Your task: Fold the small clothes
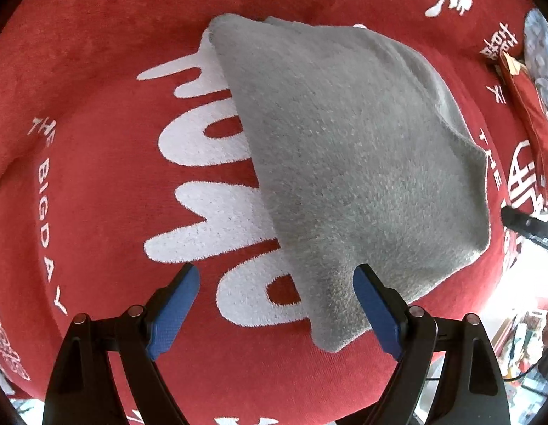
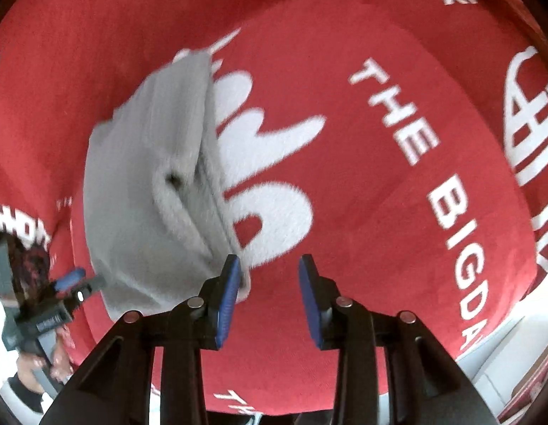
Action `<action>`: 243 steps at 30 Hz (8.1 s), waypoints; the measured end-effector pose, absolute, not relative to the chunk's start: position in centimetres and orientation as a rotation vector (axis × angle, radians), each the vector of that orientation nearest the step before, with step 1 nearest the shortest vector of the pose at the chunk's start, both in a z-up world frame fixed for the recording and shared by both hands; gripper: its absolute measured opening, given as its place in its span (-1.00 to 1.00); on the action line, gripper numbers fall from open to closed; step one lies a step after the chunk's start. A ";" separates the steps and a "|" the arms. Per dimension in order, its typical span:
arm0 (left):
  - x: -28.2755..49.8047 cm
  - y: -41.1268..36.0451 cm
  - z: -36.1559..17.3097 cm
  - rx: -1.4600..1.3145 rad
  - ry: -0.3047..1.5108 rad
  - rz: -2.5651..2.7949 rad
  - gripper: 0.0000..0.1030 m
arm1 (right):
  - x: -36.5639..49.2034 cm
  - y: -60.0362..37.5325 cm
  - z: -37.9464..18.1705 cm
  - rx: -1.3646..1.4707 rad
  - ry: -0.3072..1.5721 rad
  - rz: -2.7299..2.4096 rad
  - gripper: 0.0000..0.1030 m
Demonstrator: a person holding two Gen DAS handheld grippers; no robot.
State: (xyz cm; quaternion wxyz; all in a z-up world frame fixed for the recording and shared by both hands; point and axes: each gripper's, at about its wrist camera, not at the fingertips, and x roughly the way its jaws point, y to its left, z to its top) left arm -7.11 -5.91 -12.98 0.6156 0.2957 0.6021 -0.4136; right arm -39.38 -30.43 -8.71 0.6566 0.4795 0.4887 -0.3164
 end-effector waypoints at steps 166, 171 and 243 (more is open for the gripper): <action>-6.9 6.8 -7.0 0.565 1.477 -0.801 -0.04 | -30.9 -16.2 -5.6 0.971 1.450 -0.438 -0.88; -6.9 7.2 -4.6 0.561 1.430 -0.764 0.83 | -29.4 -15.5 -3.4 0.933 1.437 -0.424 -0.83; -3.8 7.7 1.2 0.496 1.374 -0.596 0.99 | -24.6 -14.3 4.7 0.591 1.387 -0.586 0.99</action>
